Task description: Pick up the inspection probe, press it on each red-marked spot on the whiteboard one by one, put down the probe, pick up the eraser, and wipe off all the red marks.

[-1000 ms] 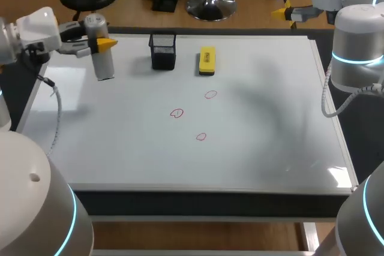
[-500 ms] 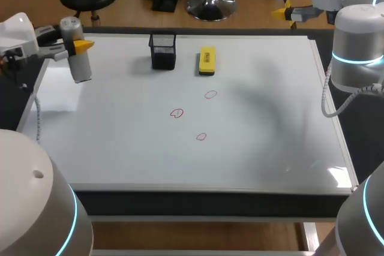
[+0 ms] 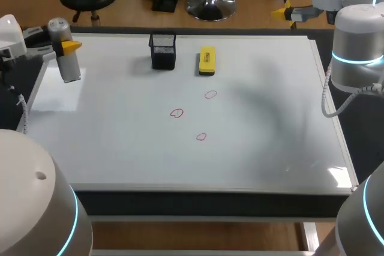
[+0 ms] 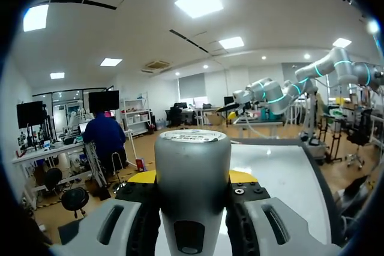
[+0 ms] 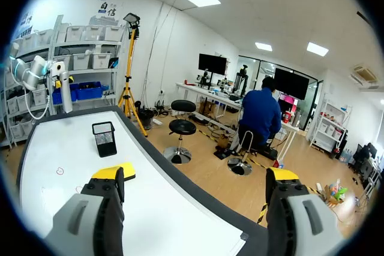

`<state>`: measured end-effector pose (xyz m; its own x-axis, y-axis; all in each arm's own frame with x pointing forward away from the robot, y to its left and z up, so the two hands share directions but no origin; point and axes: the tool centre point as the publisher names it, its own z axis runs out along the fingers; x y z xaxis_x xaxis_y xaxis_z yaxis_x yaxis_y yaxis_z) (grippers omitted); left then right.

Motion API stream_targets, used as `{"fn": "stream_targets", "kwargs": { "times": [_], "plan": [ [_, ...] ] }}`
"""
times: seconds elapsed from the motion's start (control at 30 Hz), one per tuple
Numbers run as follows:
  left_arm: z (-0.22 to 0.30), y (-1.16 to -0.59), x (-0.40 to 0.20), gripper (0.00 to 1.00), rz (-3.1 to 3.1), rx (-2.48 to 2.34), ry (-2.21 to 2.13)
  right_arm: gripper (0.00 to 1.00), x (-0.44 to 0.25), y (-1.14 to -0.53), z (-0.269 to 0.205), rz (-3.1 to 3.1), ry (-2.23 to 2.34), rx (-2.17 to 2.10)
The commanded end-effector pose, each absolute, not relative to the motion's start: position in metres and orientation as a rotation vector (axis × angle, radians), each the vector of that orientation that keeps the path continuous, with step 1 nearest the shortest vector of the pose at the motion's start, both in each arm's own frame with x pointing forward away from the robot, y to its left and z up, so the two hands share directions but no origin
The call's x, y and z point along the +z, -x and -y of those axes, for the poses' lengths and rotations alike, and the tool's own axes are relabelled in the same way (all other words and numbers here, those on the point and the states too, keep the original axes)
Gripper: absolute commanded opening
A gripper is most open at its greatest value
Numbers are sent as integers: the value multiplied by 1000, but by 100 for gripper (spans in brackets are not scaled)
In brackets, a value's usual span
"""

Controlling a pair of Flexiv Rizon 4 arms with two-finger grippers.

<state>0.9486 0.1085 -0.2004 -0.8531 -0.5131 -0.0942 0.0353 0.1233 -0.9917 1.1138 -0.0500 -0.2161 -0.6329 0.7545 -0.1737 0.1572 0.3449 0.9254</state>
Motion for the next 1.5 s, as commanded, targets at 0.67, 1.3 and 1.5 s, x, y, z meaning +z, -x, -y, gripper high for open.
{"fn": "stream_targets", "kwargs": {
  "times": [0.67,1.3,1.5],
  "plan": [
    [-120,-943,-201,0,-1985,-1799,459,100,-216,-1114,50,-2013,-793,1291],
    [-126,-951,-201,0,-1973,-1836,441,100,-216,-1114,50,-2013,-793,1291],
    [-126,-951,-201,0,-1973,-1836,441,100,-221,-1115,29,-2174,-353,1181]
  ]
}}
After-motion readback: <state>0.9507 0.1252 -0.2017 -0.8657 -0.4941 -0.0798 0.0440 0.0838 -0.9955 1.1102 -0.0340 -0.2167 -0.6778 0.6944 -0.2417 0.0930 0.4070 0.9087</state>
